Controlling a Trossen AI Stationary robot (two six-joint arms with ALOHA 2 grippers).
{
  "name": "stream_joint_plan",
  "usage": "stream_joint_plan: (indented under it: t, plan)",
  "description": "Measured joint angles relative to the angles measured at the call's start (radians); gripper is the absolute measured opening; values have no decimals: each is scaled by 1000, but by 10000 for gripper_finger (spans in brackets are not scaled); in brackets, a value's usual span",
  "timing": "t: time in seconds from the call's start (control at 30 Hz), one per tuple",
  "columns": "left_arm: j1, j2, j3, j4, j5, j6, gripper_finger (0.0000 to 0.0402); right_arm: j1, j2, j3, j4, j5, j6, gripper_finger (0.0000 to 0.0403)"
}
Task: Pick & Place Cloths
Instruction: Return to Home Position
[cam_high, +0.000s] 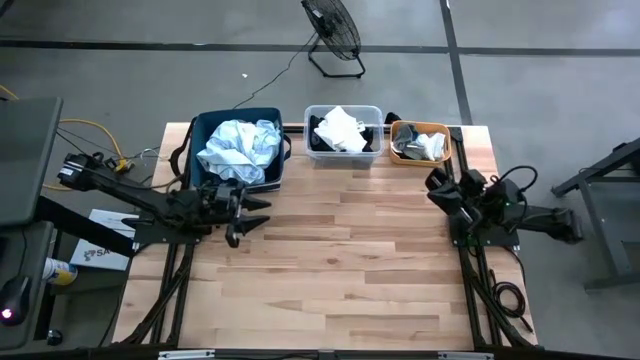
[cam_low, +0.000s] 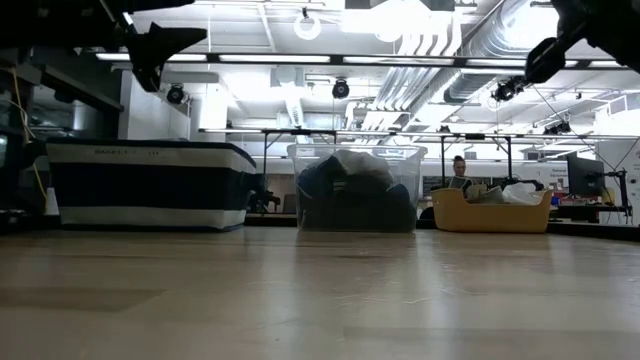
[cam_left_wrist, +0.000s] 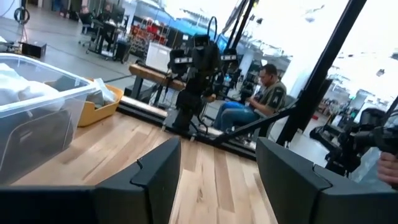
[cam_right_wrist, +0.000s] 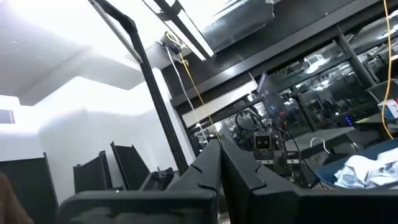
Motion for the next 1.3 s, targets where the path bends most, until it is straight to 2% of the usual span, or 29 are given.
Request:
stream_joint_plan:
  t: [0.27, 0.43, 0.67, 1.03, 1.17, 1.3]
  plan:
    - [0, -2, -141, 232, 14, 13, 204, -15, -18, 0, -73, -1, 20, 4]
    - [0, -32, -200, 304, 17, 16, 204, -16, -18, 0, -72, -35, 35, 4]
    - [1, -163, -200, 131, 59, 34, 204, -16, -18, -1, -73, -75, 49, 4]
    - [1, -576, -203, -320, 58, 32, 204, -16, -19, -1, -184, -111, 17, 4]
    - [1, -723, -204, -495, 57, 34, 204, -16, -19, -1, -237, -206, -35, 4]
    - [1, -714, -190, -560, 44, 31, 204, -16, -12, -1, -270, -169, -20, 4]
